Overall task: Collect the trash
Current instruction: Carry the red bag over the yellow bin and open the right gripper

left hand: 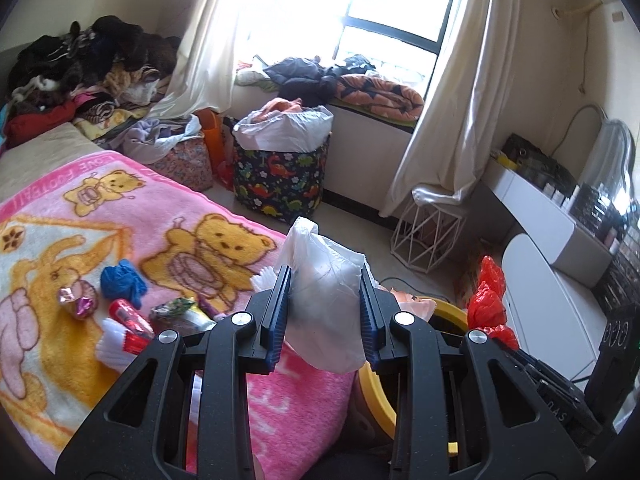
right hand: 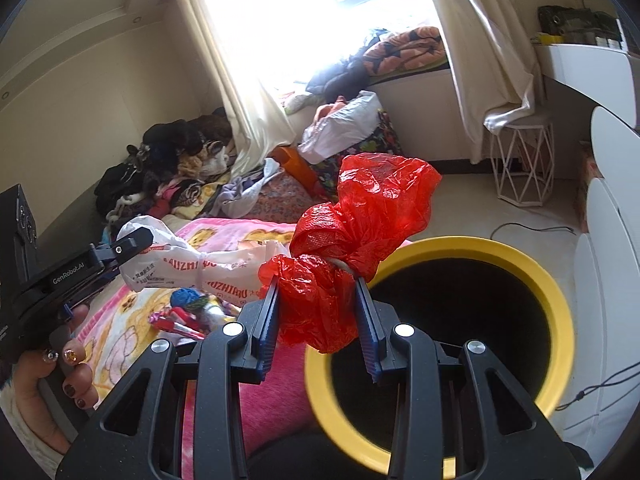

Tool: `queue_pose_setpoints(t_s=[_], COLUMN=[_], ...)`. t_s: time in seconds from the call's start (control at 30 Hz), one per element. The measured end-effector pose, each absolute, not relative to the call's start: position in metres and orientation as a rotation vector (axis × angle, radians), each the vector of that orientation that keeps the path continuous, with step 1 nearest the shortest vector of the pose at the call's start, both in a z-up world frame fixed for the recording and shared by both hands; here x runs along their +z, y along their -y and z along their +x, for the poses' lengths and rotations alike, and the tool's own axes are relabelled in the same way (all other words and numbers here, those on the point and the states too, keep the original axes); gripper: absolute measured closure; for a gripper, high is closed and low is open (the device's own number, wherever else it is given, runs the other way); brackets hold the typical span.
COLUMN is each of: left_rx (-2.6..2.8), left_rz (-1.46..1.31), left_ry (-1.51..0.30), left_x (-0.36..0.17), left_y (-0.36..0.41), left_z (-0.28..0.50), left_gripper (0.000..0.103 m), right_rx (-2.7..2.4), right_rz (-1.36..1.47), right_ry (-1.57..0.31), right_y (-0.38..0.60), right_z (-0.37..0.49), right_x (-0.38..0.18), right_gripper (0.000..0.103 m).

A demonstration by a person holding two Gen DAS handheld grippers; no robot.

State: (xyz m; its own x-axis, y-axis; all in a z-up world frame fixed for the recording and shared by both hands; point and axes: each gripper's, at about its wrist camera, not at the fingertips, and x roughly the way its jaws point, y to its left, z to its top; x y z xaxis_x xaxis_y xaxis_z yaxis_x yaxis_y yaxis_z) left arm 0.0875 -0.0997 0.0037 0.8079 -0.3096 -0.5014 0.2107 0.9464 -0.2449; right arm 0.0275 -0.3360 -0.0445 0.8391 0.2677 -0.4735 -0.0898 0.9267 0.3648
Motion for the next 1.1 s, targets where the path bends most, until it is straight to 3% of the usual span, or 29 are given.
queue_pose_setpoints(t_s=[0.5,0.53,0.6,0.63,0.7,0.77,0.93,1.1], left_rx=[-0.34,-0.349,-0.36,-0.367,-0.37,-0.367,-0.334,-0.306], left_rz=[-0.089,-0.09,-0.104,-0.118,-0.135,-0.136,-0.15,-0.182], left_ry=[-0.638,-0.642,-0.646,-0.64,-0.623,-0.604,-0.576,-0.552], left_x=[-0.022,-0.023,-0.025,-0.025,-0.024,-0.022,-0.017,-0.011], left_y=[0.165,0.168,0.17,0.169,0.166,0.164,0.152,0.136], left_z=[0.1,0.101,0.102,0.101,0.098,0.094,0.088,0.083], left_gripper=[0.075,0.073,0.046,0.038,0.019,0.012,0.011,0.011], right_rx=[0.095,0.093,0.077,0.06,0.046,0.036,0.039,0.06], right_rz=[0.359,0.362,0.37,0.373,0.376,0.376,0.359,0.344], right_ry=[-0.636,-0.645,-0.655,-0.656,-0.664,-0.663,-0.618,-0.581], right_y=[0.38,0.382,0.388,0.391,0.393,0.393,0.385,0.376], right_z=[0.017,0.016,0.016,0.015,0.016,0.016,0.013,0.011], right_x=[-0.071,-0.074,-0.078,-0.081,-0.084,-0.084,-0.077,-0.068], right_gripper=[0.066,0.062,0.044,0.036,0.035,0.032,0.022,0.019])
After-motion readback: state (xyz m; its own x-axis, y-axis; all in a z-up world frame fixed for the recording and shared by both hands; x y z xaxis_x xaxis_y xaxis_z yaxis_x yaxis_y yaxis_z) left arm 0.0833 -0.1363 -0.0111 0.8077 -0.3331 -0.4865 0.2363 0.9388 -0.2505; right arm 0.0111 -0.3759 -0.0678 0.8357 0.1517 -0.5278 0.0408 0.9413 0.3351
